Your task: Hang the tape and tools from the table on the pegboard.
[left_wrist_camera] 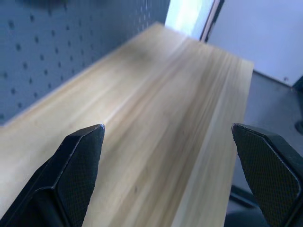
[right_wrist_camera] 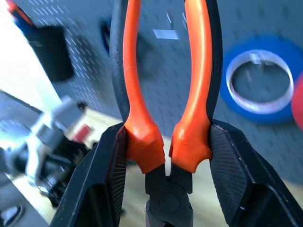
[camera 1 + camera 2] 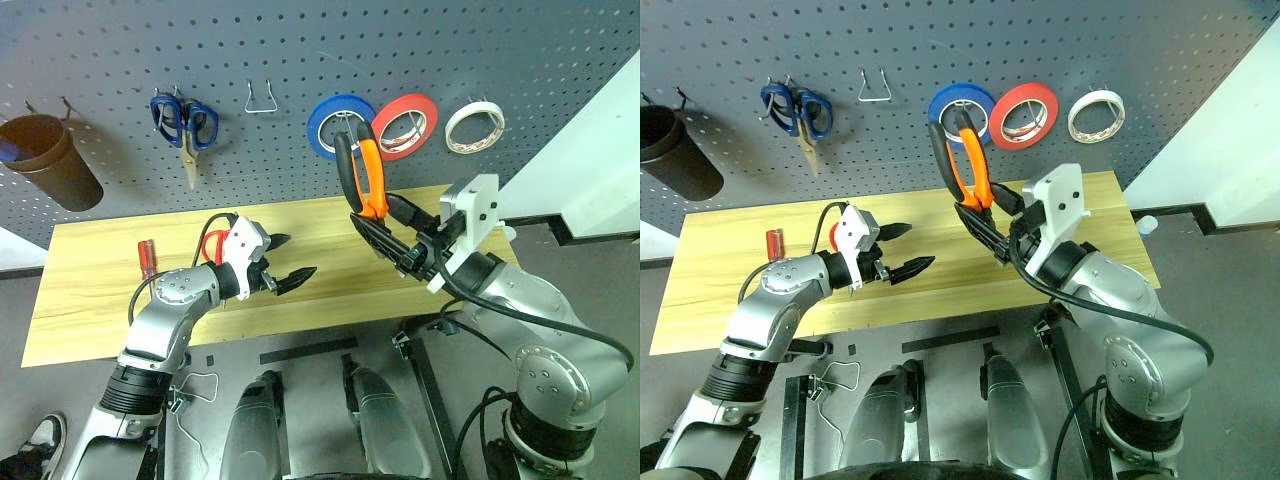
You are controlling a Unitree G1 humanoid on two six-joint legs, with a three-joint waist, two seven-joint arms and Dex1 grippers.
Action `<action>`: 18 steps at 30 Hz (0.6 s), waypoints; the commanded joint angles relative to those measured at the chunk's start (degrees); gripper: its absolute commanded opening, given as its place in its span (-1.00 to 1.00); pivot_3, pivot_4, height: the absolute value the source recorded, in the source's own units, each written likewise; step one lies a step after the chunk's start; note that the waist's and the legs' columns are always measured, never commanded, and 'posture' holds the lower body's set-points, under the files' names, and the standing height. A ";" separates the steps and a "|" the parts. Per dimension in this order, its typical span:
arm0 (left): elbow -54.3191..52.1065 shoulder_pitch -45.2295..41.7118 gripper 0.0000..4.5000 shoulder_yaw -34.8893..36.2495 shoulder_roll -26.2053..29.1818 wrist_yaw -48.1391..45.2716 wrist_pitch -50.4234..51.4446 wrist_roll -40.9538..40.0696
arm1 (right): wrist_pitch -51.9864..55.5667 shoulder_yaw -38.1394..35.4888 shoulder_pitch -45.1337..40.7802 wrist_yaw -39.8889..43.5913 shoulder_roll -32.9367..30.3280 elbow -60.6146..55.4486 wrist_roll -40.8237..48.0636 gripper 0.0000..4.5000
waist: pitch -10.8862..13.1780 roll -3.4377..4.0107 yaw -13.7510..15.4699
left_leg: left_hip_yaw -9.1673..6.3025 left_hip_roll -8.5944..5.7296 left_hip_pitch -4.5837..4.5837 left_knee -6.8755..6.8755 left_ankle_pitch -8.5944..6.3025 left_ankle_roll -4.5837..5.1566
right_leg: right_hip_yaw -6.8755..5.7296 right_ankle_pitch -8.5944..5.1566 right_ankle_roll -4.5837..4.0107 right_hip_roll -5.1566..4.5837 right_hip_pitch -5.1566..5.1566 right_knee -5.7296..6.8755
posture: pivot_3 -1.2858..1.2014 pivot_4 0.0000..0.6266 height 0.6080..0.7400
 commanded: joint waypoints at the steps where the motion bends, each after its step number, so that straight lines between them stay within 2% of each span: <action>1: -3.27 1.16 1.00 2.82 -1.86 1.31 -2.27 -2.39 | -3.49 -0.24 -6.37 -3.22 0.45 0.24 0.15 -0.06 | -0.23 -0.02 -0.44 | -0.01 0.00 0.02 0.02 0.00 0.00 | 0.00 0.02 0.00 0.00 0.03 0.00 | -0.05 -0.33 0.72; 8: -5.87 3.04 1.00 3.83 -3.76 3.17 -3.61 -2.93 | -11.14 3.13 -14.98 -5.93 -0.38 12.26 -6.41 -0.06 | -1.21 -0.12 -0.80 | -0.05 0.00 0.07 0.05 -0.03 0.06 | -0.01 0.04 0.00 0.00 0.11 0.01 | -0.04 -0.37 0.72; 18: -7.60 5.62 1.00 4.06 -5.07 5.76 -4.71 -2.63 | -20.46 7.68 -24.97 -4.88 1.03 25.14 -11.52 -0.06 | -1.31 -0.12 -0.80 | -0.05 0.00 0.09 0.06 -0.03 0.06 | -0.02 0.04 0.00 0.00 0.10 0.09 | -0.02 -0.40 0.72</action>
